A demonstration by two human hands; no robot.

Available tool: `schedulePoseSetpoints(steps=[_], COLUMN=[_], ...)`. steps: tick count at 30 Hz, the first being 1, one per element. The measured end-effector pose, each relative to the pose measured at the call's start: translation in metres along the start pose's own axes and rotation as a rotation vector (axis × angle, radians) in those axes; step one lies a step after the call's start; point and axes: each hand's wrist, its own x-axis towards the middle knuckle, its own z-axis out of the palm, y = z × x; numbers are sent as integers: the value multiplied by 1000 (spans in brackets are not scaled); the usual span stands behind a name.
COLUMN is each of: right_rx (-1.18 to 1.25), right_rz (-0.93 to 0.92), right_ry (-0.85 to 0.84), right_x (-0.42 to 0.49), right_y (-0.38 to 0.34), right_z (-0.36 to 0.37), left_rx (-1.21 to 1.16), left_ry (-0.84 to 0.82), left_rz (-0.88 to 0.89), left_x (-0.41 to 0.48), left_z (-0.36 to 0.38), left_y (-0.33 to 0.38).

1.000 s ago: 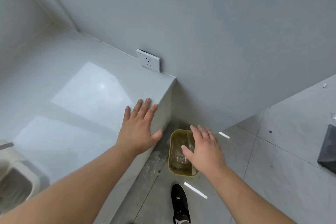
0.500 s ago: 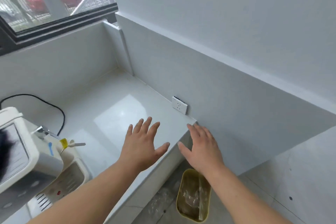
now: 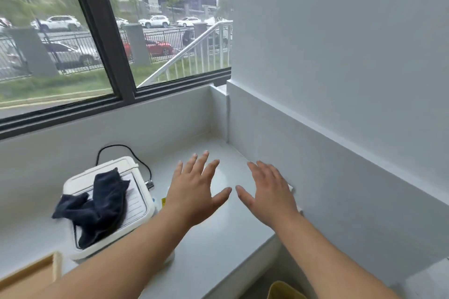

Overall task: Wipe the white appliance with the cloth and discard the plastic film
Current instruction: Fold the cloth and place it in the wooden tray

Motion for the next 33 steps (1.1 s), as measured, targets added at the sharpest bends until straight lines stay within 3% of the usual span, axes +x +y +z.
schedulePoseSetpoints(steps=[6, 17, 25, 33], right_rx=[2, -34, -111, -277], right_rz=[-153, -325, -402, -346], right_ry=[8, -99, -132, -180], right_x=[23, 33, 32, 28], right_y=[-83, -203, -255, -296], right_z=[-3, 37, 63, 69], left_rx=[43, 115, 157, 73], left_ry=[53, -12, -128, -243], left_rz=[-107, -304, -316, -292], left_x=[-22, -81, -103, -112], left_z=[-47, -75, -76, -81], left_y=[-65, -174, -221, -248])
